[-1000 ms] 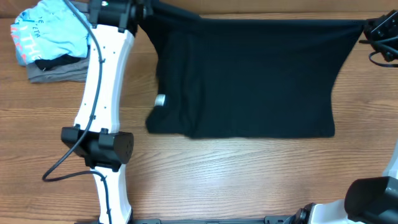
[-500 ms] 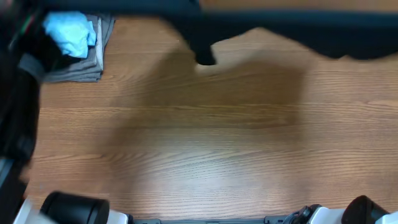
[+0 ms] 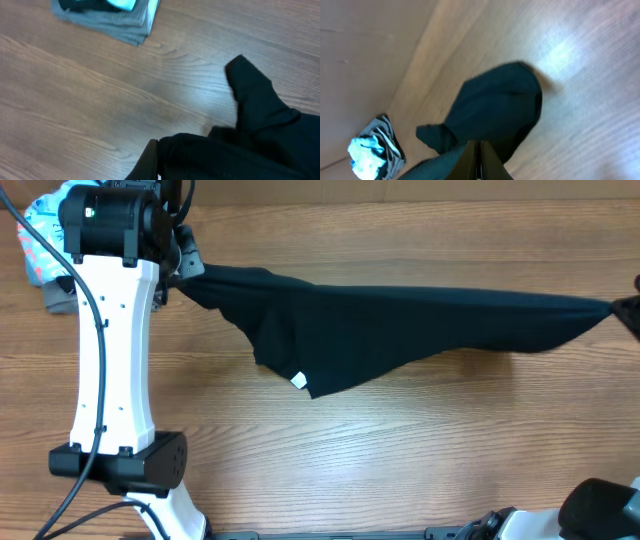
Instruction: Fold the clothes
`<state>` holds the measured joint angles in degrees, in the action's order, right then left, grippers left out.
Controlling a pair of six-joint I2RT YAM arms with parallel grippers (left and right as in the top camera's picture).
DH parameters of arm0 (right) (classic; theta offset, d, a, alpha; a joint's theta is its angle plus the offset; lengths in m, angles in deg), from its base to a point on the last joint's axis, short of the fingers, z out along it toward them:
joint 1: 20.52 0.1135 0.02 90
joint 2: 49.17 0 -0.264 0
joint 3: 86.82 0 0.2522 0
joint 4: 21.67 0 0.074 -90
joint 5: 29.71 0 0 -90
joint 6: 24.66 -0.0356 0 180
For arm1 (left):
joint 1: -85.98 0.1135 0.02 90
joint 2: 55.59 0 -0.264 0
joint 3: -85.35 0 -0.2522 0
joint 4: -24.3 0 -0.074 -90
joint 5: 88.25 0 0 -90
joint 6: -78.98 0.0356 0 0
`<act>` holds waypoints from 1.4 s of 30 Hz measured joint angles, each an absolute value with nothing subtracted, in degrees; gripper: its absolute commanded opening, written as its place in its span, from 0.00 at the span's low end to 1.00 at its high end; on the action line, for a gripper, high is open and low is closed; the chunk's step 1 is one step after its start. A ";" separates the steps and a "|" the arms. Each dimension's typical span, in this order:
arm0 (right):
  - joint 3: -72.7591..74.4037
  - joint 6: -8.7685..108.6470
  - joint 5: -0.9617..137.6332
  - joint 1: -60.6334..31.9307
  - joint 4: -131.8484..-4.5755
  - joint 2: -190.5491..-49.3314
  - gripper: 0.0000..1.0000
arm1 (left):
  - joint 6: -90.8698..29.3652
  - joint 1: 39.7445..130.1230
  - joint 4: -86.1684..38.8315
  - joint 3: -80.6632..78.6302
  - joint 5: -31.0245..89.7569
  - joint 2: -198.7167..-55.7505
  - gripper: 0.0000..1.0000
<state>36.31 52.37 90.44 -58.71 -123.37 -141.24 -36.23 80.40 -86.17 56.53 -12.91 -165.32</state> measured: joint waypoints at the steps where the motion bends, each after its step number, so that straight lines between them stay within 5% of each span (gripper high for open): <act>1: 35.32 52.58 90.27 -58.71 -123.41 -140.85 0.04 | -36.45 80.51 -86.17 55.79 -12.71 -164.79 0.04; 22: 32.90 52.91 88.37 -53.03 -116.42 -134.86 0.04 | -33.12 78.23 -82.82 52.84 0.82 -160.40 0.04; 35: 33.09 39.34 92.45 -40.02 -79.74 -150.46 0.04 | -31.38 79.68 -45.75 52.31 1.39 -175.94 0.04; 42: 54.36 33.87 103.60 -50.23 -85.66 -153.79 0.04 | -30.09 88.55 -51.63 76.16 3.73 -178.56 0.04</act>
<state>54.36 33.87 103.60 -50.23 -85.66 -153.79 -30.09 88.55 -51.63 76.16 3.73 -178.56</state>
